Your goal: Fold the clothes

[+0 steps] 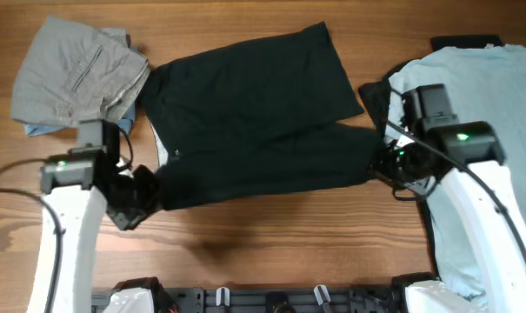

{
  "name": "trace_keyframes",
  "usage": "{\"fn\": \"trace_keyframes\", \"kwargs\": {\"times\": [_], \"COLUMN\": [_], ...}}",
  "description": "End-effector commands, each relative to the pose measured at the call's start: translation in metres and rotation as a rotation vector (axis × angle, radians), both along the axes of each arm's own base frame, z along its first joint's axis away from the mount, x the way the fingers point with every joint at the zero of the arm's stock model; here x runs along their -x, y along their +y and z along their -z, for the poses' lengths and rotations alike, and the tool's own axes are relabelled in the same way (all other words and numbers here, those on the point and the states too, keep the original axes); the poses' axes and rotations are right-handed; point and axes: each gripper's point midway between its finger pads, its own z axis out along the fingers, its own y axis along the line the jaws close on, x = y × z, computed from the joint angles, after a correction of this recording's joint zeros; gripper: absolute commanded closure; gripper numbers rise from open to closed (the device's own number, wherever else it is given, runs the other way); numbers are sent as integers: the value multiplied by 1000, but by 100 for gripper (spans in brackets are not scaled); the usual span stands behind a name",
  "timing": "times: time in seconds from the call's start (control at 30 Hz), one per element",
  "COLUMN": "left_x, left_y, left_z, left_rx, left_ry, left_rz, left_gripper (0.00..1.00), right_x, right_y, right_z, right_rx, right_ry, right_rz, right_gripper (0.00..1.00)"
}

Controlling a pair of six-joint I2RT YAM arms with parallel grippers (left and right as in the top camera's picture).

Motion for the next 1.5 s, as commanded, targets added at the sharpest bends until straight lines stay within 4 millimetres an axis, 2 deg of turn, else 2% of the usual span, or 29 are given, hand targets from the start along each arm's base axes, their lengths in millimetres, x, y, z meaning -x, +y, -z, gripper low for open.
{"fn": "trace_keyframes", "kwargs": {"times": [0.0,0.07,0.13,0.23,0.33,0.4,0.43,0.5,0.53,0.57,0.6,0.63,0.67,0.7,0.77,0.87,0.9,0.93,0.97,1.03,1.1,1.13,1.2,1.27,1.3,1.33,1.37,1.43,1.47], "left_x": [5,8,8,-9,-56,-87,-109,-173,-189,-211,-232,-249,-256,-255,-246,-224,-210,-191,-176,-162,-153,-154,-168,-186,-181,-166,-155,-133,-125], "left_y": [37,37,41,43,54,67,72,80,82,84,87,87,83,81,78,56,48,43,38,29,28,28,24,6,6,5,4,9,11], "left_z": [-42,-59,-73,-90,-98,-92,-86,-64,-59,-50,-39,-24,-13,-7,-2,11,21,32,41,56,74,78,72,54,56,64,68,79,85], "left_rx": [-230,-242,-263,-272,-312,-371,-392,-411,-413,-415,-415,-400,-371,-358,-352,-259,-219,-189,-164,-119,-110,-111,-96,-5,1,9,21,-2,-10], "left_ry": [-112,-193,-259,-377,-494,-511,-521,-587,-609,-641,-668,-677,-674,-657,-618,-533,-470,-385,-329,-290,-245,-246,-313,-421,-401,-329,-279,-182,-155], "left_rz": [-2,-16,-60,-77,-100,-109,-108,-88,-92,-98,-108,-123,-110,-102,-79,55,92,102,129,193,197,211,222,280,280,278,276,271,270], "left_gripper": [96,96,96,96,96,96,96,96,96,96,96,71,32,15,0,0,0,4,9,24,20,20,22,43,41,28,21,7,4], "right_x": [-13,-20,-36,-65,-109,-141,-159,-219,-240,-270,-298,-314,-317,-313,-288,-236,-214,-203,-198,-193,-195,-197,-205,-211,-209,-192,-181,-159,-153], "right_y": [-25,-24,-24,-20,-14,-11,-8,3,9,19,34,46,44,39,16,-11,-14,-14,-12,-11,-11,-11,-11,-7,-4,-1,0,14,26], "right_z": [-60,-81,-94,-103,-94,-72,-61,-33,-25,-20,-17,-10,10,25,54,89,99,103,105,109,111,110,108,105,105,110,114,125,131], "right_rx": [114,108,132,132,130,136,134,104,86,53,20,-24,-36,-32,2,9,9,18,23,32,32,35,47,36,13,-26,-40,-123,-175], "right_ry": [-191,-265,-359,-455,-507,-492,-500,-574,-612,-698,-808,-859,-821,-769,-610,-344,-245,-210,-195,-187,-195,-209,-245,-279,-268,-192,-137,-61,-55], "right_rz": [40,35,-27,-43,-55,-55,-56,-58,-63,-83,-172,-211,-193,-186,-193,-183,-199,-251,-289,-336,-335,-339,-366,-376,-362,-324,-295,-283,-280], "right_gripper": [96,96,95,95,96,96,96,96,96,94,78,30,9,1,0,4,11,16,24,30,35,37,30,29,23,11,3,1,0]}}
